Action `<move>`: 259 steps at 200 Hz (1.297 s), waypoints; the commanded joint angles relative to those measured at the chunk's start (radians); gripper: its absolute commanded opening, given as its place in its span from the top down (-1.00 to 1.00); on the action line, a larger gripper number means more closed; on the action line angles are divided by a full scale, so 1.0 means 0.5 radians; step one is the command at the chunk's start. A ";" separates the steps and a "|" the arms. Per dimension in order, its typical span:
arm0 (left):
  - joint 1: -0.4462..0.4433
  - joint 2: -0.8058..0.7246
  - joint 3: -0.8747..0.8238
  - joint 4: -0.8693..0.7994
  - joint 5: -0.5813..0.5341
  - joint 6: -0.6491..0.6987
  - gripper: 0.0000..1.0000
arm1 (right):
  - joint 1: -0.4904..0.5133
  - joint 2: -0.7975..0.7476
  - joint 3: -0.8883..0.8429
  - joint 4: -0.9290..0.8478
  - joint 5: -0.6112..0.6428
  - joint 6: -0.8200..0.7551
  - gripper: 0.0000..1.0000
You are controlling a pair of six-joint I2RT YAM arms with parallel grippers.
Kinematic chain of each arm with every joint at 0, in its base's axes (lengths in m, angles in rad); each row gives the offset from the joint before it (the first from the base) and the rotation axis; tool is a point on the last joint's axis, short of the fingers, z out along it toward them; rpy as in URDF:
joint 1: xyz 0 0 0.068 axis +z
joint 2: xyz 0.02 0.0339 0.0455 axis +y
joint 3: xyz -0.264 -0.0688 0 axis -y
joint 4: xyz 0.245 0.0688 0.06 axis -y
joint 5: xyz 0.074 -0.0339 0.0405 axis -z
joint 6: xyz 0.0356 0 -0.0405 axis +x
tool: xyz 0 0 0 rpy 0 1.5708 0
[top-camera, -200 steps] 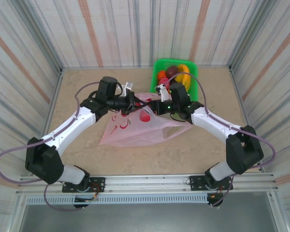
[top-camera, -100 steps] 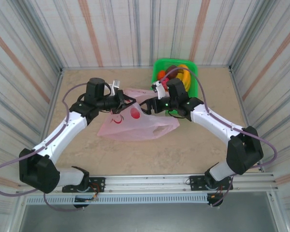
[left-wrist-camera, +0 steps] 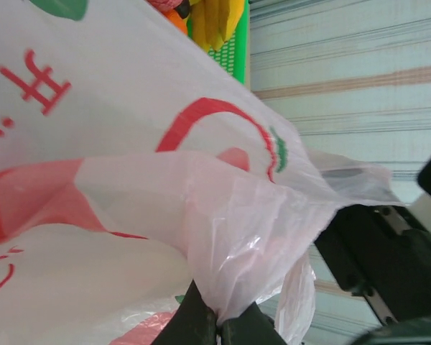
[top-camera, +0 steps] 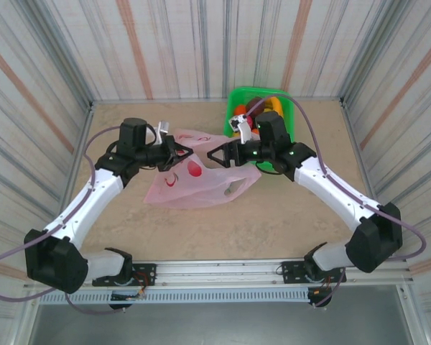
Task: Place the fake fruits into the plastic bag and tie a complex knot
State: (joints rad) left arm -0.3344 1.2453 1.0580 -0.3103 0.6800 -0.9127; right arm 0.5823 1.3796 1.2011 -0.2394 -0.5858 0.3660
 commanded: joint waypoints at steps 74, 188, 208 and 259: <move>0.042 -0.021 -0.015 -0.038 0.030 0.080 1.00 | 0.149 0.001 -0.046 0.281 -0.432 0.451 -0.91; 0.060 0.029 0.050 -0.123 0.002 0.179 1.00 | 0.453 -0.116 0.157 -0.069 -0.099 0.274 -0.93; 0.078 0.024 0.042 -0.131 0.006 0.168 1.00 | 0.366 -0.130 0.310 -0.187 -0.005 0.159 -0.90; 0.124 0.016 0.079 -0.215 0.011 0.199 1.00 | -0.159 -0.151 0.424 -0.534 0.270 -0.008 -0.83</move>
State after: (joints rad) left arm -0.2905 1.2648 1.0595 -0.3729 0.6838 -0.8455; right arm 0.6395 1.3151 1.4239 -0.3611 -0.5449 0.4240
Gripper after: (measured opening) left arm 0.048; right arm 0.928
